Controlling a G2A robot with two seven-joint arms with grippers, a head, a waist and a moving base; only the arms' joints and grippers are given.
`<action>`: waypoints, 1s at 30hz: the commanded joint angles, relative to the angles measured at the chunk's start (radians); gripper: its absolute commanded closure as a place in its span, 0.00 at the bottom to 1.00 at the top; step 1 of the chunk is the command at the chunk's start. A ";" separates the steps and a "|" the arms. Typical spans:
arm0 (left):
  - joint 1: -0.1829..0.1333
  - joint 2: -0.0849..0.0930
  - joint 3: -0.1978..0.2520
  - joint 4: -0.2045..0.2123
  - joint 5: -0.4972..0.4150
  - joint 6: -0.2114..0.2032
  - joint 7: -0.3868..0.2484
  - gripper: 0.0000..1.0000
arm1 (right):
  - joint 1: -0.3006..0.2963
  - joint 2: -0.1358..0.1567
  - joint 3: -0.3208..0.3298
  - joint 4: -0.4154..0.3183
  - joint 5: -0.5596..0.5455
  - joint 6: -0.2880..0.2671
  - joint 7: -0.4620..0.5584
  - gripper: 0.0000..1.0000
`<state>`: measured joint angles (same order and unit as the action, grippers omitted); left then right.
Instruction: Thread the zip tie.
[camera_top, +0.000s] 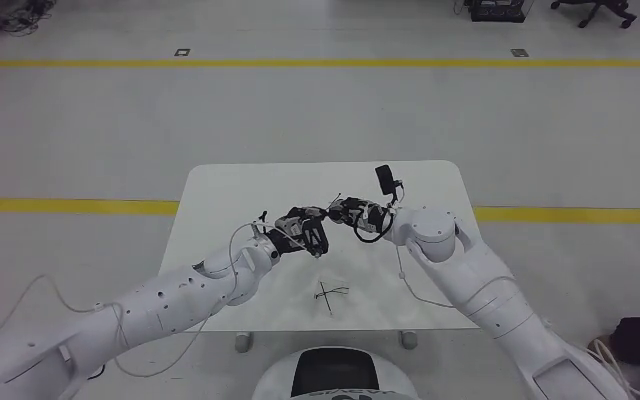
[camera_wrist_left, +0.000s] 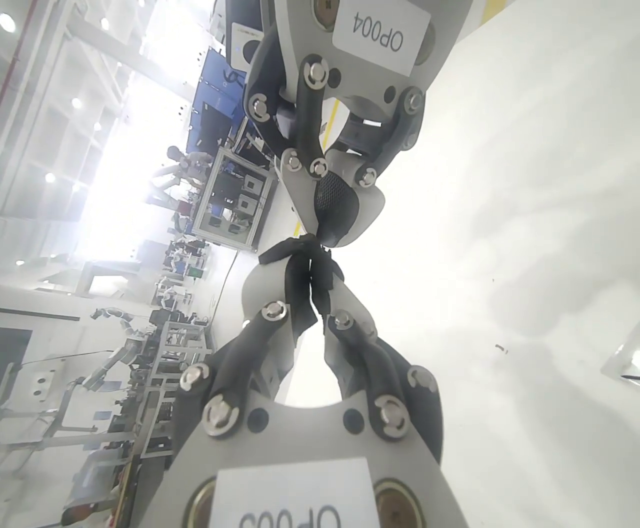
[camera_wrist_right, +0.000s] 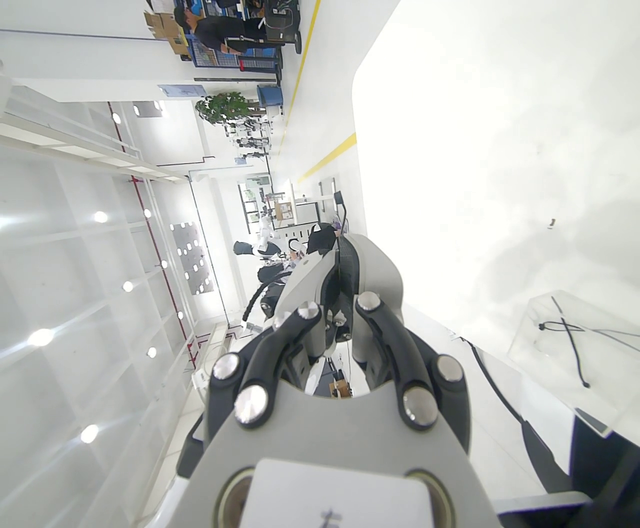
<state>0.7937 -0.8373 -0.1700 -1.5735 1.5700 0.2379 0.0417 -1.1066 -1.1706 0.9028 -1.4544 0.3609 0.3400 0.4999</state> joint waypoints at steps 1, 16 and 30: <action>-0.001 0.000 0.000 0.000 0.000 -0.003 0.000 1.00 | 0.000 0.000 0.000 0.000 0.000 0.000 0.001 1.00; 0.006 0.006 0.000 -0.006 0.000 0.008 -0.010 1.00 | -0.003 0.001 0.008 0.003 0.003 0.000 -0.008 0.00; 0.080 0.044 -0.060 -0.011 -0.151 -0.052 0.160 1.00 | -0.099 0.046 0.153 -0.020 -0.053 -0.136 0.148 0.00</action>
<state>0.8676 -0.7955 -0.2182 -1.5904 1.4601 0.2119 0.1706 -1.2006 -1.1268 1.0483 -1.4745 0.3103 0.2145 0.6325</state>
